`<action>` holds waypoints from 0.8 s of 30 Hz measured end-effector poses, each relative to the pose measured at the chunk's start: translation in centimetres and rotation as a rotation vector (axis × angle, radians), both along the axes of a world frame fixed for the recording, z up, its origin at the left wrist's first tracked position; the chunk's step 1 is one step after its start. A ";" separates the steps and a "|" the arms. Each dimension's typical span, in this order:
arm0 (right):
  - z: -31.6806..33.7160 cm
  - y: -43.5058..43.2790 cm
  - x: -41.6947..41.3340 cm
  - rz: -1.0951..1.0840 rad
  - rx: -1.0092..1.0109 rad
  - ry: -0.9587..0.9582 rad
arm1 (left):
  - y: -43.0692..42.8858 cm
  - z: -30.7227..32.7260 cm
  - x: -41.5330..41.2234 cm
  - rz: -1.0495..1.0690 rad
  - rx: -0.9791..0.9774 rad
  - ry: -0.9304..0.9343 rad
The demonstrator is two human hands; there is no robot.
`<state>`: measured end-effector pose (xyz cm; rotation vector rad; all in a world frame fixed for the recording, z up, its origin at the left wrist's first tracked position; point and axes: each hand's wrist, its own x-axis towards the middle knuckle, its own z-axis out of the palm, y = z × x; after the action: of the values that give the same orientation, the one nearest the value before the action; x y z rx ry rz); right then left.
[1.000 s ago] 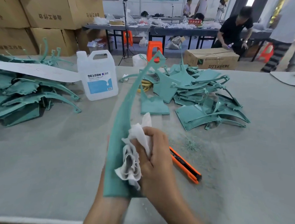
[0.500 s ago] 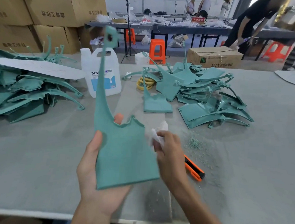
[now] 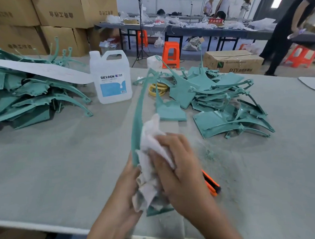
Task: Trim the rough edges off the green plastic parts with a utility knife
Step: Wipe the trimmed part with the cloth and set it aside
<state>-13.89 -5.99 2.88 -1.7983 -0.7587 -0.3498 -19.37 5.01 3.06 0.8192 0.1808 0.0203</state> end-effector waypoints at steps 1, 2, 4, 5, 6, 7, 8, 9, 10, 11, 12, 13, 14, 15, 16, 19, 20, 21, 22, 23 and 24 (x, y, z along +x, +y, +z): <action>-0.1 0.8 -0.2 0.036 -0.047 -0.033 | -0.5 -0.2 -0.2 -0.022 0.067 -0.005; 0.1 1.3 0.1 0.038 -0.062 -0.023 | -0.5 -0.4 -0.4 -0.043 0.173 -0.016; 0.9 1.9 1.5 -0.058 -0.091 -0.012 | -0.3 -0.5 -0.2 -0.007 0.484 -0.016; 1.1 2.2 2.2 -0.135 -0.113 -0.046 | -0.2 -0.4 -0.4 -0.027 0.593 -0.045; 1.3 2.3 2.8 -0.205 -0.113 -0.097 | -0.1 -0.3 -0.6 -0.039 0.661 -0.054; 1.6 2.6 3.5 -0.268 -0.093 -0.141 | 0.0 -0.4 -0.8 -0.045 0.698 -0.055; 2.0 2.8 4.0 -0.330 -0.069 -0.172 | -0.1 -0.2 -1.1 -0.047 0.733 -0.058; 2.5 2.8 4.5 -0.394 -0.045 -0.175 | -0.1 -0.3 -1.3 -0.065 0.739 -0.059; 2.9 2.9 4.8 -0.435 -0.014 -0.163 | -0.4 -0.4 -1.5 -0.089 0.696 -0.036; 3.0 2.8 5.1 -0.433 0.016 -0.145 | -0.7 -0.4 -1.6 -0.105 0.602 0.010; 2.8 2.7 4.9 -0.382 0.038 -0.123 | -1.0 -0.3 -1.6 -0.090 0.471 0.063; 2.3 2.7 4.3 -0.304 0.043 -0.097 | -1.1 -0.3 -1.4 -0.045 0.315 0.104; 1.5 2.6 3.0 -0.224 0.031 -0.067 | -1.0 -0.4 -1.2 0.012 0.174 0.155; 0.3 2.5 1.6 -0.164 0.009 -0.042 | -0.9 -0.4 -1.1 0.054 0.062 0.188; -0.9 2.1 0.2 -0.117 -0.018 -0.022 | -0.6 -0.3 -0.9 0.092 -0.008 0.203; -4.4 0.6 -2.6 -0.009 -0.156 0.045 | 1.2 0.0 -0.6 0.203 -0.114 0.128; -5.4 -0.1 -2.9 0.002 -0.211 0.077 | 1.8 0.1 -0.5 0.226 -0.110 0.089; -6.2 -0.8 -2.7 -0.003 -0.257 0.103 | 2.3 0.3 -0.4 0.241 -0.096 0.053; -6.6 -1.7 -2.1 -0.039 -0.294 0.130 | 2.8 0.4 -0.5 0.245 -0.075 0.031; -6.7 -2.4 -1.3 -0.080 -0.305 0.142 | 3.2 0.5 -0.6 0.235 -0.055 0.015; -6.6 -2.9 -0.6 -0.120 -0.303 0.145 | 3.6 0.5 -0.8 0.226 -0.035 0.007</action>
<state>-14.53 -8.91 -3.72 -2.1357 -0.6280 -0.1867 -20.19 8.60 3.54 0.7604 0.2786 0.2260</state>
